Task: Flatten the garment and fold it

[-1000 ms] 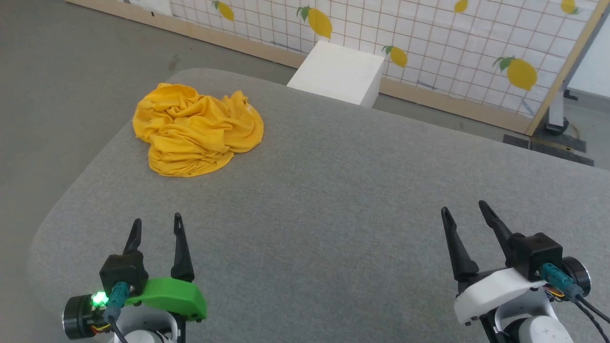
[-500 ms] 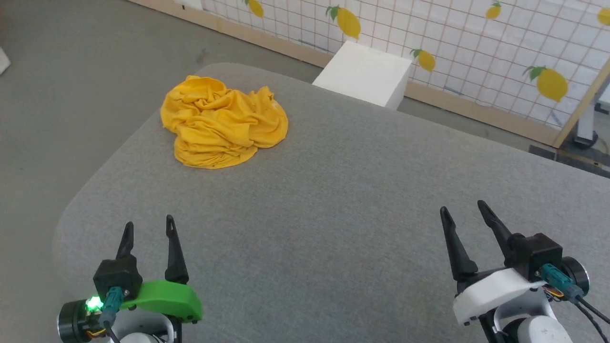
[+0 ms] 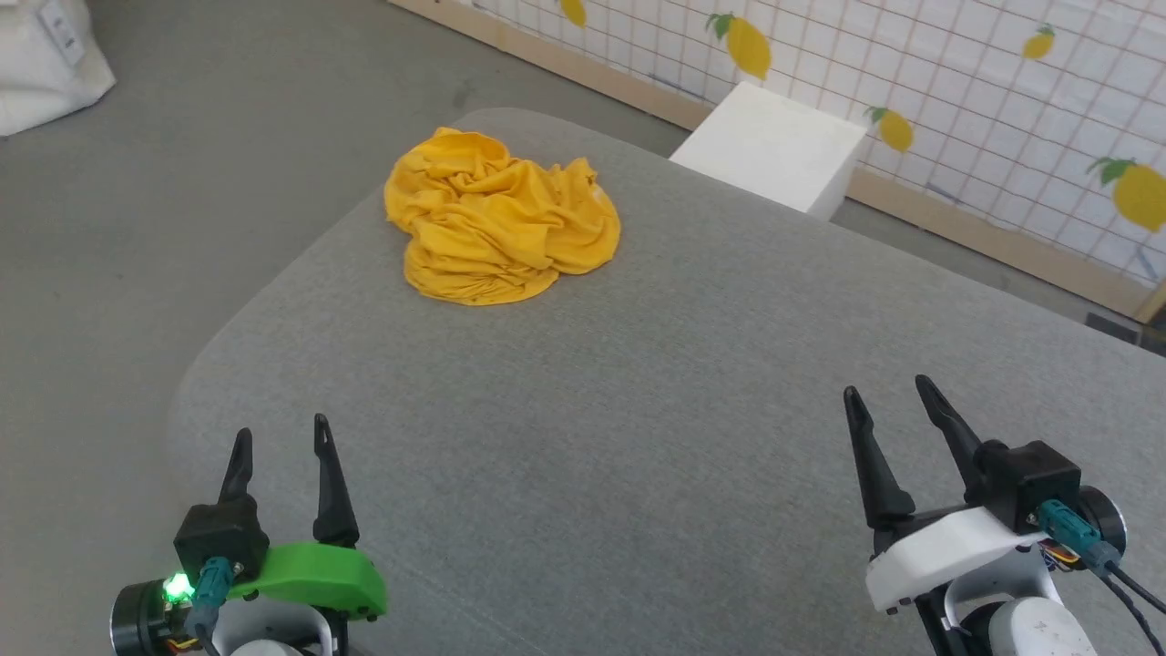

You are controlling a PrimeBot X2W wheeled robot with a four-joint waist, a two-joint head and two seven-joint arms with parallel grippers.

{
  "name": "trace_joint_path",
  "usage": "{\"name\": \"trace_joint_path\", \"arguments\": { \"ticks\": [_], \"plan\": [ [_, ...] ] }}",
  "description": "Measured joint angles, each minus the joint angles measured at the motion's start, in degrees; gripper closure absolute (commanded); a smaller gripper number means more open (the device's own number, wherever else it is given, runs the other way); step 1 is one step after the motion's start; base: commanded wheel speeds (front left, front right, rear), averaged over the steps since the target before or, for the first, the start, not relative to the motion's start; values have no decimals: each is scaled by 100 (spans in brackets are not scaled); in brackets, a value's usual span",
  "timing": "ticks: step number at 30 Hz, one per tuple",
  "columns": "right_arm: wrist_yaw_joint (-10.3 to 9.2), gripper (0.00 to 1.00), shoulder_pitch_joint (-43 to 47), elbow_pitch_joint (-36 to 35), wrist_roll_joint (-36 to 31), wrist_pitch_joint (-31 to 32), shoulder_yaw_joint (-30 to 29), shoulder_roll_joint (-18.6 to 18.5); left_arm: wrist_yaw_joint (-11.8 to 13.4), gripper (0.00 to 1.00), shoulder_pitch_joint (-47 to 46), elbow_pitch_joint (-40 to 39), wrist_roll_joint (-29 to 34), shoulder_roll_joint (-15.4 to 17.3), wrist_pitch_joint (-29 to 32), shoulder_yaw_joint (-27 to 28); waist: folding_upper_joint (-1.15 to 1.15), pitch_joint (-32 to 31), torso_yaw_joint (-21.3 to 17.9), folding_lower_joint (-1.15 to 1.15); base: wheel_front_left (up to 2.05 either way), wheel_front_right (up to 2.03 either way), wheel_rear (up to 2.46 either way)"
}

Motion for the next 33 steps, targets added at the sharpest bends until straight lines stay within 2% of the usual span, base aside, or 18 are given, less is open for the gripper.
{"name": "trace_joint_path", "arguments": {
  "ticks": [14, 18, 23, 24, 28, 33],
  "plan": [
    [0, 0, -13, -3, 62, -15, 66, 9, 154, 0, 1, 64, -229, 57, -156, -64, 0, 83, 579, 0, 0, 0, 0],
    [0, 0, -83, -131, 1, 78, 68, 10, 68, 0, -219, 152, -432, 125, -182, -44, 0, 265, 607, 0, 0, 0, 0],
    [0, 0, -396, -490, -279, 312, 78, 15, -214, 0, -1404, 485, -777, 235, 204, 37, 0, 619, 534, 0, 0, 0, 0],
    [0, 0, -576, -700, -463, 424, 59, 18, -423, 0, -2266, 758, -1044, 337, 521, 148, 0, 898, 445, 0, 0, 0, 0],
    [0, 0, -820, -914, -623, 531, 78, -5, -744, 0, -3359, 1232, -1500, 580, 1074, 343, 0, 1355, 263, 0, 0, 0, 0],
    [0, 0, -1163, -1144, -666, 598, 53, -109, -906, 0, -4530, 1862, -1833, 927, 2217, 361, 0, 2025, -62, 1, 0, 0, 0]
  ]
}}
